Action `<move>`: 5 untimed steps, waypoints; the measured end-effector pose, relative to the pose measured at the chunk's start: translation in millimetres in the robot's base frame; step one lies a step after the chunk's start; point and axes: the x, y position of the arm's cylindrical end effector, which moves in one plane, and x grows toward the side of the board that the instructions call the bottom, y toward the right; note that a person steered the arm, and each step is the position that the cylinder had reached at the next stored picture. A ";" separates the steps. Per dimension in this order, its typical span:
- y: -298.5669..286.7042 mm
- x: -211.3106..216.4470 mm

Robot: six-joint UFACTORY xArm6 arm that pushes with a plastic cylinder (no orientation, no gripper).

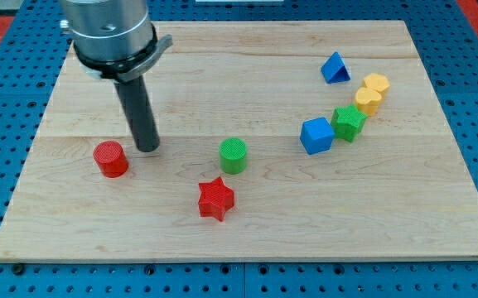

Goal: Keep the blue blocks at the top right side of the board

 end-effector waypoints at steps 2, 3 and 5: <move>-77.6 15.8; 23.6 34.3; 33.8 -6.5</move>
